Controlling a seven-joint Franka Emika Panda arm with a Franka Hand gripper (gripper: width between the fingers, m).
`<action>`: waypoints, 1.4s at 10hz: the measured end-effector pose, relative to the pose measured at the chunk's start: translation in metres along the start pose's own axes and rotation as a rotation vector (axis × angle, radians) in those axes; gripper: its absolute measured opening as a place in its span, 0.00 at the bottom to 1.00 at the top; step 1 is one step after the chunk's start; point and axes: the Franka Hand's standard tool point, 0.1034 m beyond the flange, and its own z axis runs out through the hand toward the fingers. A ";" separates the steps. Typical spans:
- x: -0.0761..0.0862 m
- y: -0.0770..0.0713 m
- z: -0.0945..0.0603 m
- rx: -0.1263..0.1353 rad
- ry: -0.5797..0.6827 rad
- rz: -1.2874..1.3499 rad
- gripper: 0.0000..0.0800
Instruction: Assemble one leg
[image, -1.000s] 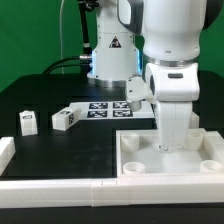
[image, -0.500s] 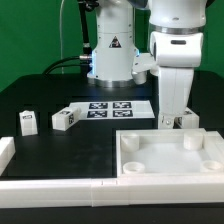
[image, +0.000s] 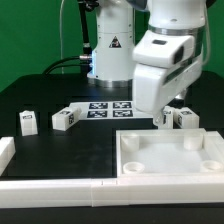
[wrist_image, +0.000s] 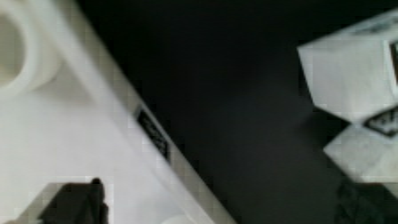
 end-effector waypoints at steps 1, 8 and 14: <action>-0.001 -0.007 0.002 0.004 0.002 0.130 0.81; 0.024 -0.059 0.010 0.053 -0.007 0.823 0.81; 0.014 -0.071 0.015 0.149 -0.353 0.763 0.81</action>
Offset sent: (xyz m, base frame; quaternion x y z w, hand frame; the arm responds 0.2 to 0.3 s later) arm -0.0183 0.0197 0.0028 0.0106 -0.0053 0.3489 0.9371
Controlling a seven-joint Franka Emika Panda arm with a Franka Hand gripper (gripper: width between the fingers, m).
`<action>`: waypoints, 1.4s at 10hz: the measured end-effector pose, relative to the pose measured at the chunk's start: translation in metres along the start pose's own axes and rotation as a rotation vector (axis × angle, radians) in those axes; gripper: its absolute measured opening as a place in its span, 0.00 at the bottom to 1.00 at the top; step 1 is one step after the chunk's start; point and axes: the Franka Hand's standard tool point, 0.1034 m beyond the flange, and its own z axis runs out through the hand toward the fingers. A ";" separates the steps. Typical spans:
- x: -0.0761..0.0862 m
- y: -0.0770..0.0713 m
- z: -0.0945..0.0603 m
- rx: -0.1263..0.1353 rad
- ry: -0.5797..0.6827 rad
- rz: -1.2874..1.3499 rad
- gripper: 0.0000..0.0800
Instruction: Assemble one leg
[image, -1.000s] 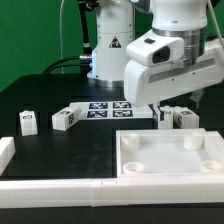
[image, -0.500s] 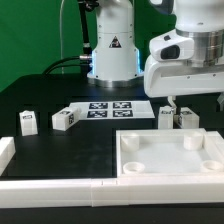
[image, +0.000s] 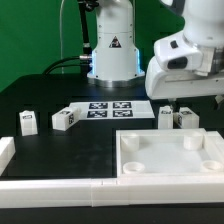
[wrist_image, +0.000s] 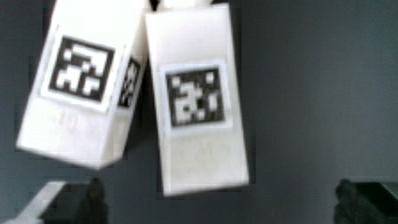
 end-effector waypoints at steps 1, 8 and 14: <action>0.004 -0.001 0.000 -0.001 -0.049 -0.002 0.81; 0.001 -0.004 0.013 -0.021 -0.582 -0.030 0.81; 0.004 -0.008 0.022 -0.010 -0.550 -0.069 0.81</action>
Offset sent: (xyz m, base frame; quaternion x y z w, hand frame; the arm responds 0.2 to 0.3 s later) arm -0.0005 0.0018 0.0016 -0.0042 -0.2623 -0.0001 0.9650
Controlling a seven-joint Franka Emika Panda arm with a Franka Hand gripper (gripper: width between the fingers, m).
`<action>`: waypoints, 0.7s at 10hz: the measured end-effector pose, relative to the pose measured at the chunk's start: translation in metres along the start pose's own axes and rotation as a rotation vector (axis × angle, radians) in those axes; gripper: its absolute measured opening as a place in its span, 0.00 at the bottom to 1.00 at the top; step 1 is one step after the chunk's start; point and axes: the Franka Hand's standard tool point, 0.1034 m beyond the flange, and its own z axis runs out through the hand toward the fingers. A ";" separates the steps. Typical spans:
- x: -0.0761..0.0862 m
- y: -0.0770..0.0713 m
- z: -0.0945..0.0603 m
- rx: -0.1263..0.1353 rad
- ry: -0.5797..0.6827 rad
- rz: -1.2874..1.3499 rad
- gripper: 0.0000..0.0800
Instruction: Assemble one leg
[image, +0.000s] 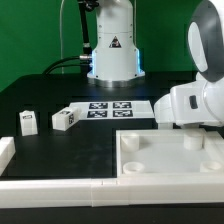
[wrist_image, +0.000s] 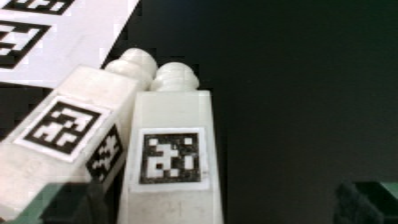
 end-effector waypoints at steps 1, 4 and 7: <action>0.003 0.003 0.003 0.005 0.018 0.002 0.81; 0.005 0.011 0.013 0.008 0.023 0.015 0.81; 0.007 0.014 0.015 0.012 0.027 0.037 0.65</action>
Offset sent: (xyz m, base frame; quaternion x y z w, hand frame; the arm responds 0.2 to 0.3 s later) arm -0.0087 -0.0138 -0.0077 0.0061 0.0214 0.0125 0.9997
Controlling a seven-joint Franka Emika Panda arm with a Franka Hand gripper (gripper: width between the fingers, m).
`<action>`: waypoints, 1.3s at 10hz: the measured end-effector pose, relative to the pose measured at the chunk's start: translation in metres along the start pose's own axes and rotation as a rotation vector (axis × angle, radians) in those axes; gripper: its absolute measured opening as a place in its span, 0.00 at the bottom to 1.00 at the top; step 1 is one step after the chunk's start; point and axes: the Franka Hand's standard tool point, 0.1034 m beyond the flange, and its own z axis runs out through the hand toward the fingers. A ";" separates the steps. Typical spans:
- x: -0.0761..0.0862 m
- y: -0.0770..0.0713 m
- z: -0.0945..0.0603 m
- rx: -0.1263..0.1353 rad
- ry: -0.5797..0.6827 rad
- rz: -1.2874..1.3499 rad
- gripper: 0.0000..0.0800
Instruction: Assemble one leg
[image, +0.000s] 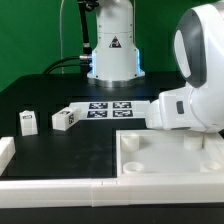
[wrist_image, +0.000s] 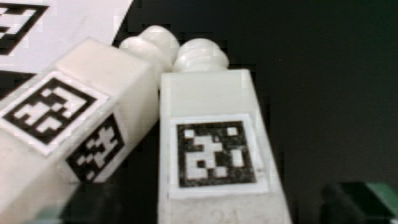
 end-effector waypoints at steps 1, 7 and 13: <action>0.000 -0.001 0.000 -0.001 0.000 -0.002 0.48; 0.000 -0.001 0.000 -0.002 0.000 -0.004 0.36; -0.050 0.001 -0.045 -0.030 -0.032 -0.005 0.36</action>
Offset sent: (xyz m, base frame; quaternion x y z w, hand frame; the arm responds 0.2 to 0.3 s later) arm 0.0000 0.0000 0.0000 0.0000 0.0000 0.0000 1.0000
